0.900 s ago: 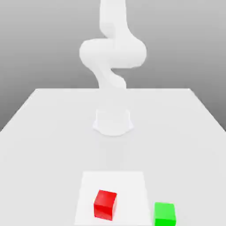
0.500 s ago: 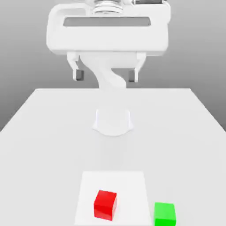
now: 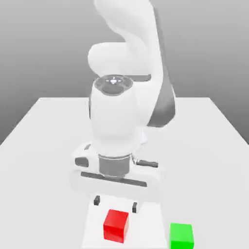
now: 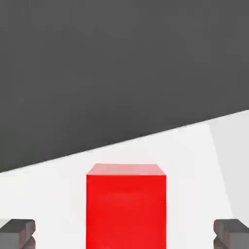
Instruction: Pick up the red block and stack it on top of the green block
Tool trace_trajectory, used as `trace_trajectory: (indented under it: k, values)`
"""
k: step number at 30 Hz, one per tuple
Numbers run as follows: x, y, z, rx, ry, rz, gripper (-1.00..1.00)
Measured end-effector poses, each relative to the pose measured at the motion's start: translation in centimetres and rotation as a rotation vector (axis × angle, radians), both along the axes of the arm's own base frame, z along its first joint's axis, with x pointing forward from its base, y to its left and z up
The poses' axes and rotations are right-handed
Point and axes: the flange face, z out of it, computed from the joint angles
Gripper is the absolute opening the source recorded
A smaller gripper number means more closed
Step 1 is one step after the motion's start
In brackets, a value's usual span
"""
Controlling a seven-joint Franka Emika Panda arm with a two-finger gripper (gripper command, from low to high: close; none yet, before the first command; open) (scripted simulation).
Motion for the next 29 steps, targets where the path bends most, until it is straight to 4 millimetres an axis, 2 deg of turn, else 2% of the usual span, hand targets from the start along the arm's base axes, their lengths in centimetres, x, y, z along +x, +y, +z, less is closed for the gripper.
trace_trajectory:
  k: [1,2,9,14,16,21,23,25,26,29]
  values:
    - [-0.1,0.0,-1.3,0.000,0.001,0.000,0.00]
    - [-0.1,0.0,-2.4,0.000,0.001,0.000,-1.00]
    - [-0.1,0.0,-2.6,0.000,0.001,-0.001,-1.00]
    - [-0.1,0.1,2.7,0.000,0.001,0.002,-1.00]
    - [0.8,3.2,4.0,0.002,0.003,0.060,-1.00]
    - [2.4,13.5,6.4,0.001,0.002,0.241,-1.00]
    - [2.6,14.8,4.7,0.001,0.001,0.262,-1.00]
    - [2.5,15.2,2.1,0.001,0.002,0.269,-1.00]
    - [2.5,15.2,1.2,0.000,0.001,0.270,1.00]
    - [2.5,15.2,1.2,0.000,0.001,0.270,1.00]
